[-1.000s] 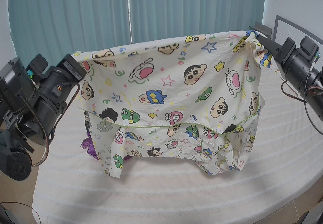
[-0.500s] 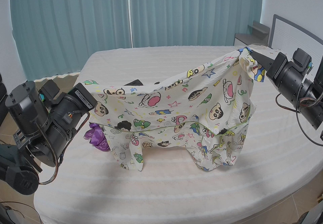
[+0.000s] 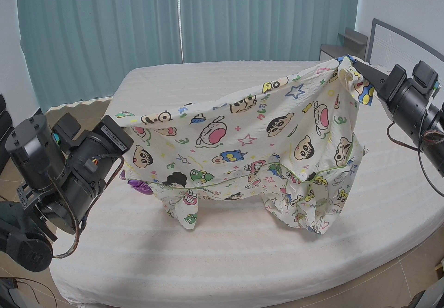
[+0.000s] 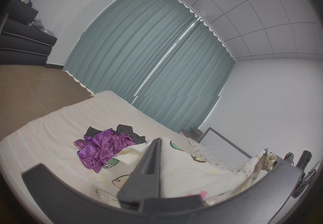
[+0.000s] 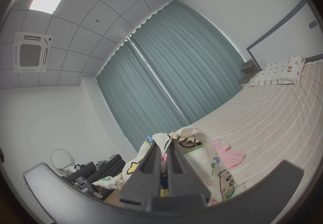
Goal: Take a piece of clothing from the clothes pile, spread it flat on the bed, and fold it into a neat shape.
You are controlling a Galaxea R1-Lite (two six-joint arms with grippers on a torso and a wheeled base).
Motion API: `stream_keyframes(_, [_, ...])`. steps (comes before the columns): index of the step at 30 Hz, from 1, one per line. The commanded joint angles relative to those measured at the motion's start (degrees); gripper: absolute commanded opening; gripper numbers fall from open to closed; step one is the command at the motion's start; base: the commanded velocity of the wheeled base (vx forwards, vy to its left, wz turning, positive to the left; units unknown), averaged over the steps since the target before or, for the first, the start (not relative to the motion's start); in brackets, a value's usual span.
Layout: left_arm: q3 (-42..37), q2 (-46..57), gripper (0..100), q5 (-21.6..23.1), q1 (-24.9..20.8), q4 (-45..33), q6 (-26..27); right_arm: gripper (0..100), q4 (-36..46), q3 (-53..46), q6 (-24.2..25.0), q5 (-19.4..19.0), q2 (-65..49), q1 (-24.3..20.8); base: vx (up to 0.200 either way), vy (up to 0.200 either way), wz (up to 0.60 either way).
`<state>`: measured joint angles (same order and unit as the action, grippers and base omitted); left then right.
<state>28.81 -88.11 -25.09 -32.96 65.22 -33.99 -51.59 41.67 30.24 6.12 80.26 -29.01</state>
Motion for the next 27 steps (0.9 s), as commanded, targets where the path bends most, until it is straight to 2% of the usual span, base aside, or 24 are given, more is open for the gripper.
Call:
stream_keyframes(1, [0.5, 0.0, 0, 0.0, -1.1, 0.0, -0.1, 0, 0.0, -0.3, 0.0, 0.0, -0.4, -0.1, 0.000, -0.200, 0.00])
stream_keyframes(27, [3.4, -3.0, 0, 0.0, -1.9, 0.0, 0.1, 0, 0.0, 0.8, -0.1, -0.1, 2.1, 1.5, 0.000, -0.200, 0.00])
